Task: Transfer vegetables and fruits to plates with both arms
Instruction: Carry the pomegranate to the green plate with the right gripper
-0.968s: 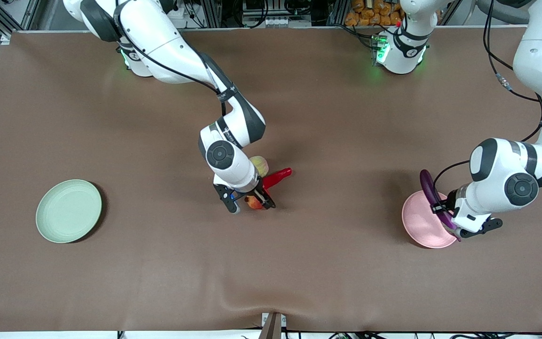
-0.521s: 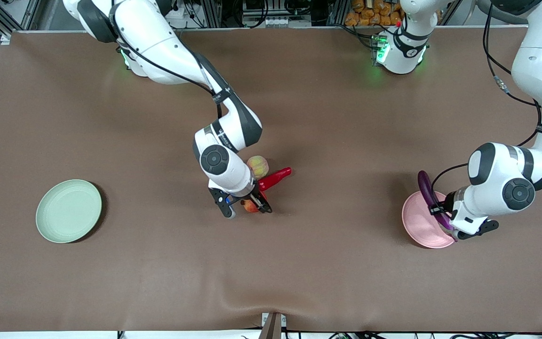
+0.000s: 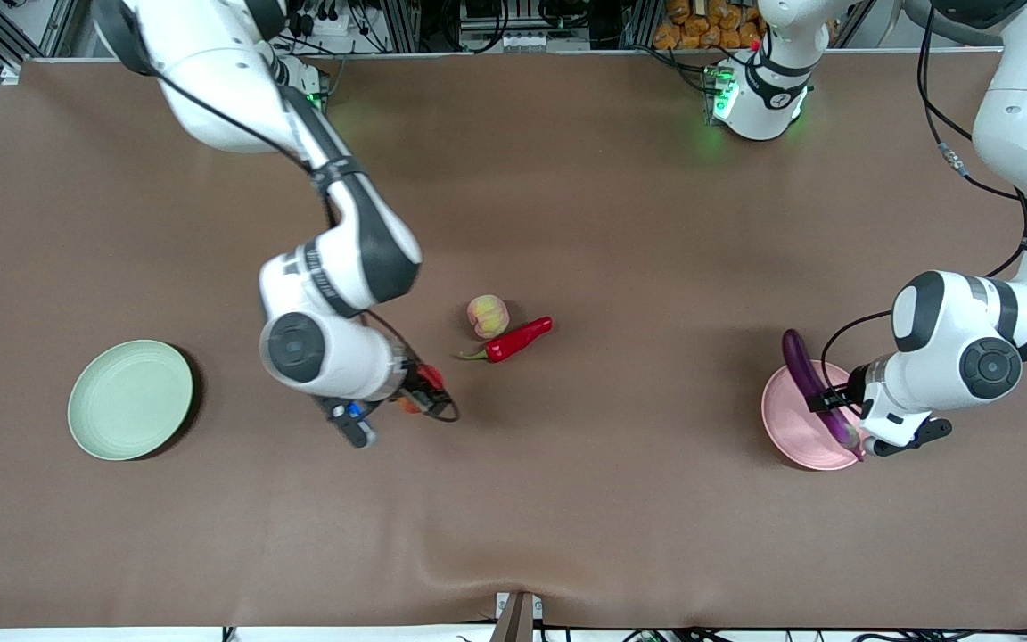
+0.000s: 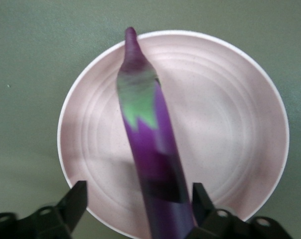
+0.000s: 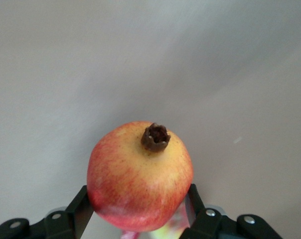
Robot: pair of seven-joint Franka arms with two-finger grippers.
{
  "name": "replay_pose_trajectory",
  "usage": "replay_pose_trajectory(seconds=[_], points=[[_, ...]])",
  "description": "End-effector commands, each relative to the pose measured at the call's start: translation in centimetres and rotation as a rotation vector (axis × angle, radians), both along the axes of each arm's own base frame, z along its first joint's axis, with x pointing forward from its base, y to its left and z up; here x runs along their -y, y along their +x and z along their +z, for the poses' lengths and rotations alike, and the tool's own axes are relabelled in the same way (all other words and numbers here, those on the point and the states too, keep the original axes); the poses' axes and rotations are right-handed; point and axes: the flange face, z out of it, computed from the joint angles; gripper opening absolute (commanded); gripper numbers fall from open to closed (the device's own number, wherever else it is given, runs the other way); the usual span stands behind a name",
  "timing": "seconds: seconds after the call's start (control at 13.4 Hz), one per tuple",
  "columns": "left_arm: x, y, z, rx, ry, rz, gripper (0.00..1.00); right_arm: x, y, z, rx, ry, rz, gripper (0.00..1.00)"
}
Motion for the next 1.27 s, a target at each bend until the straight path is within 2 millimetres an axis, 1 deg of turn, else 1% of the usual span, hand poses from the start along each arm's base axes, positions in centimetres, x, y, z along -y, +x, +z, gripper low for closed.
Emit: replay_pose_trajectory(seconds=[0.0,0.07,0.15,0.22,0.3,0.37,0.45,0.52,0.67,0.74,0.82,0.89,0.97,1.04,1.12,1.19], points=[[-0.3,0.8,2.4,0.034,0.005,-0.008,1.0,7.3,0.9,-1.2,-0.054,-0.085,0.089,0.0],[0.4,0.8,2.9,0.041,0.001,-0.014,1.0,11.4,1.2,-1.9,-0.084,-0.092,0.13,0.0],[1.7,0.9,3.9,0.053,-0.011,-0.023,1.0,14.6,1.2,-2.1,-0.098,-0.07,0.179,0.0],[2.6,0.9,5.0,0.062,-0.024,-0.021,1.0,17.1,0.5,-1.9,-0.11,-0.052,0.219,0.0],[2.9,0.8,6.1,0.056,-0.029,-0.014,1.0,20.4,0.0,-1.4,-0.111,-0.027,0.259,0.0],[3.5,0.7,7.1,0.047,-0.047,-0.004,1.0,23.3,-0.6,-2.0,-0.121,0.001,0.312,0.0],[4.5,0.5,8.0,0.04,-0.071,-0.001,1.0,25.6,-1.0,-3.5,-0.12,0.017,0.351,0.0],[4.9,0.4,8.6,0.038,-0.076,0.0,1.0,27.4,-1.1,-4.2,-0.1,0.022,0.364,0.0],[6.9,0.1,9.7,0.027,-0.086,0.014,1.0,31.2,-1.2,-4.0,-0.101,0.001,0.418,0.0],[8.1,0.1,10.3,0.03,-0.09,0.05,1.0,33.0,-1.6,-4.4,-0.104,0.011,0.442,0.0],[9.6,0.2,10.7,0.034,-0.096,0.089,1.0,35.4,-1.8,-4.7,-0.101,0.027,0.453,0.0],[11.4,0.2,10.9,0.033,-0.102,0.116,1.0,37.2,-2.0,-4.8,-0.095,0.045,0.494,0.0],[14.2,0.3,11.6,0.041,-0.112,0.134,1.0,38.9,-2.3,-4.6,-0.088,0.058,0.531,0.0],[17.4,0.0,11.6,0.033,-0.12,0.163,1.0,40.6,-2.5,-4.5,-0.086,0.057,0.577,0.0],[19.9,-0.3,11.3,0.019,-0.126,0.211,1.0,42.7,-2.8,-4.9,-0.09,0.047,0.621,0.0],[22.6,-0.7,10.9,0.006,-0.132,0.257,1.0,43.9,-2.9,-5.0,-0.081,0.05,0.644,0.0]])
